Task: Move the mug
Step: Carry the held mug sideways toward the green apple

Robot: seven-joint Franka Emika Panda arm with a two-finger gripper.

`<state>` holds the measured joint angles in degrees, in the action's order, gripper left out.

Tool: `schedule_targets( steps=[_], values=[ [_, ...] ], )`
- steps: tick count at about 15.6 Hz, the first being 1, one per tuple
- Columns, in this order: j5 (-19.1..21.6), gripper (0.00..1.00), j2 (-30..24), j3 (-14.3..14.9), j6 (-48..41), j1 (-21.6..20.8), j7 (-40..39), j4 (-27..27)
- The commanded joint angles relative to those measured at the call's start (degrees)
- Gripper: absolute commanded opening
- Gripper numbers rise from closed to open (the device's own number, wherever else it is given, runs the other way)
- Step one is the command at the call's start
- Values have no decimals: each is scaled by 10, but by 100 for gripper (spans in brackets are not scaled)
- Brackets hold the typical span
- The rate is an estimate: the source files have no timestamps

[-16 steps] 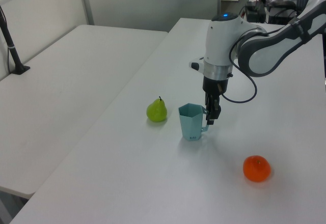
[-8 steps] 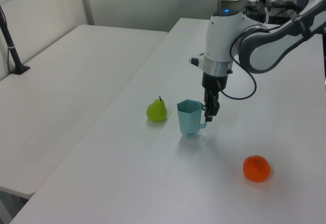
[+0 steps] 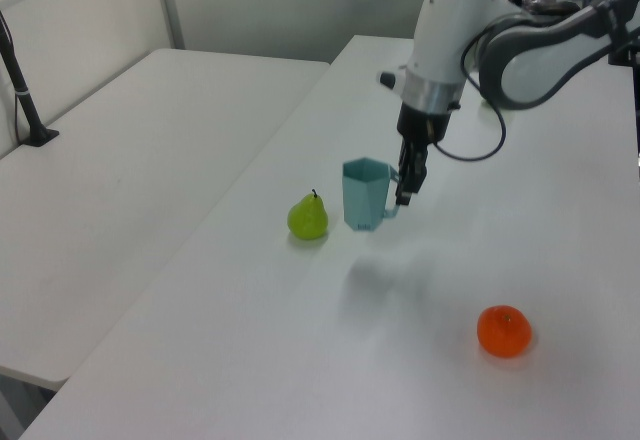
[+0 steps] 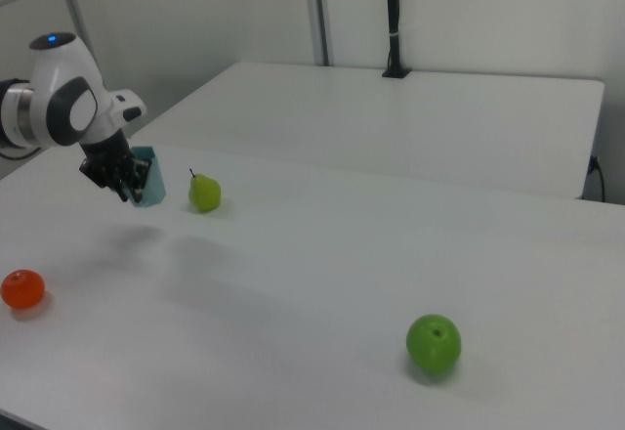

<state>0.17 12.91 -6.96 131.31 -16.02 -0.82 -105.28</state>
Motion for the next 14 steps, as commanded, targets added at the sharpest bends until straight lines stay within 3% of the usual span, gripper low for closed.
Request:
schedule_targets(
  steps=[1,4,10,14],
  values=[
    [-2,0,-77,6,-45,17,13,-15],
    [-1,0,-118,22,-97,27,13,-15],
    [-1,0,-172,100,-177,19,-1,-21],
    [-1,0,-195,154,-202,19,-68,-39]
  ],
)
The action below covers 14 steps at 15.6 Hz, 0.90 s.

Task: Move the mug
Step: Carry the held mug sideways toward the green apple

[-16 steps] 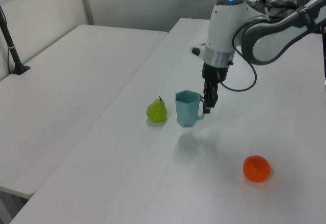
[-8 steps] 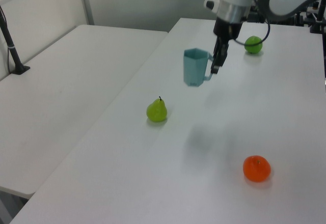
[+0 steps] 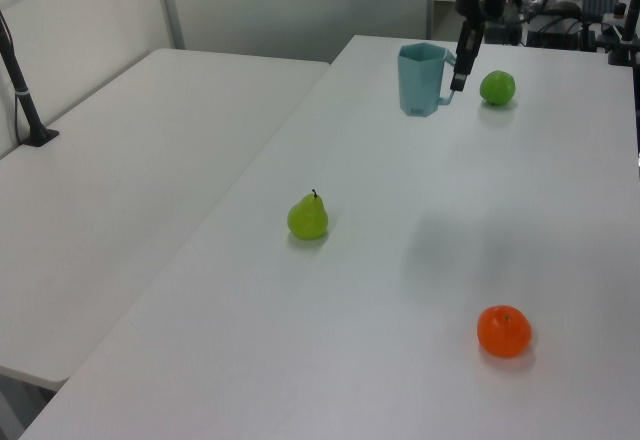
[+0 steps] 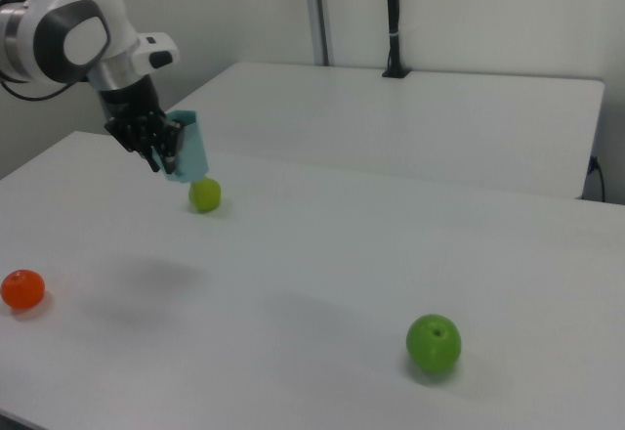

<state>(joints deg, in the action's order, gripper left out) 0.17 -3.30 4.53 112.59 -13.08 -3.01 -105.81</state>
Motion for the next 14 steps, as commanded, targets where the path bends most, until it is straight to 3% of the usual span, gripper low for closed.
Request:
schedule_targets(
  steps=[1,10,14],
  values=[
    [-6,0,-36,48,-16,-10,-68,-46],
    [-11,0,-18,153,-2,-5,-210,-94],
    [-22,0,-3,162,81,-4,-214,-152]
  ],
)
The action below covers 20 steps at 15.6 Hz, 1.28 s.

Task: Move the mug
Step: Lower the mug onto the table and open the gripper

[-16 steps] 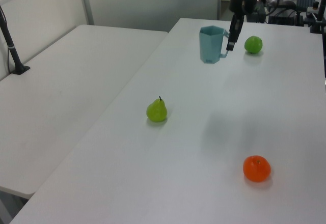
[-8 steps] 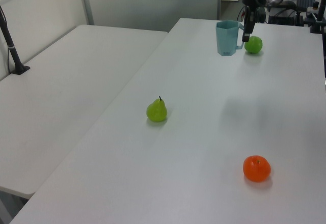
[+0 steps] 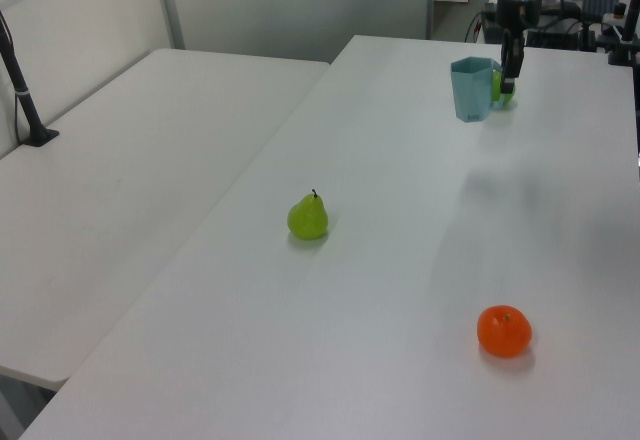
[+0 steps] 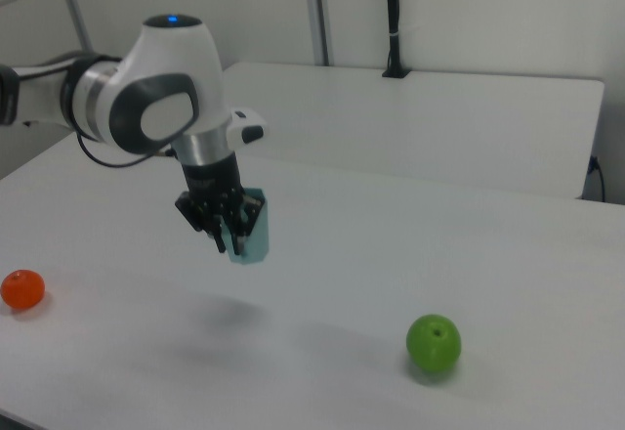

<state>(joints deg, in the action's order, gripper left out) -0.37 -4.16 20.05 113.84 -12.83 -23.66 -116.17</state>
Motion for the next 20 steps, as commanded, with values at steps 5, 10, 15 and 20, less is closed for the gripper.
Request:
schedule_targets(
  steps=[5,10,15,20],
  values=[
    [-10,0,60,17,119,-6,-4,-53],
    [-8,0,90,17,160,-7,-2,-65],
    [-7,0,99,17,161,-7,-2,-75],
    [22,100,91,17,152,-6,3,-70]
  ],
)
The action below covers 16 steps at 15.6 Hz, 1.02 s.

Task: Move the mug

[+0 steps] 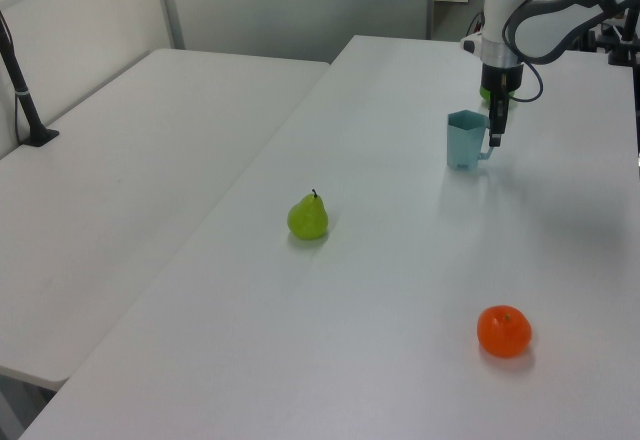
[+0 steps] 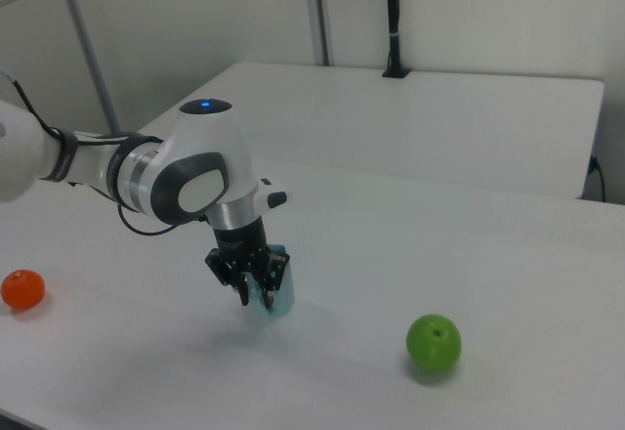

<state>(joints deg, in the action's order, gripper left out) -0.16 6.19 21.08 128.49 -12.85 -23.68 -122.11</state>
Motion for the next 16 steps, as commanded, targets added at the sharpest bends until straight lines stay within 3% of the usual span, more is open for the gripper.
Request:
schedule_targets(
  steps=[1,4,9,11,16],
  values=[
    [21,100,-17,6,4,-6,3,-9],
    [20,100,-31,7,-47,-6,4,10],
    [21,100,-50,1,-211,-7,20,118],
    [21,100,-51,-6,-256,-9,84,166],
    [17,100,-50,-61,-363,-6,243,268]
  ],
)
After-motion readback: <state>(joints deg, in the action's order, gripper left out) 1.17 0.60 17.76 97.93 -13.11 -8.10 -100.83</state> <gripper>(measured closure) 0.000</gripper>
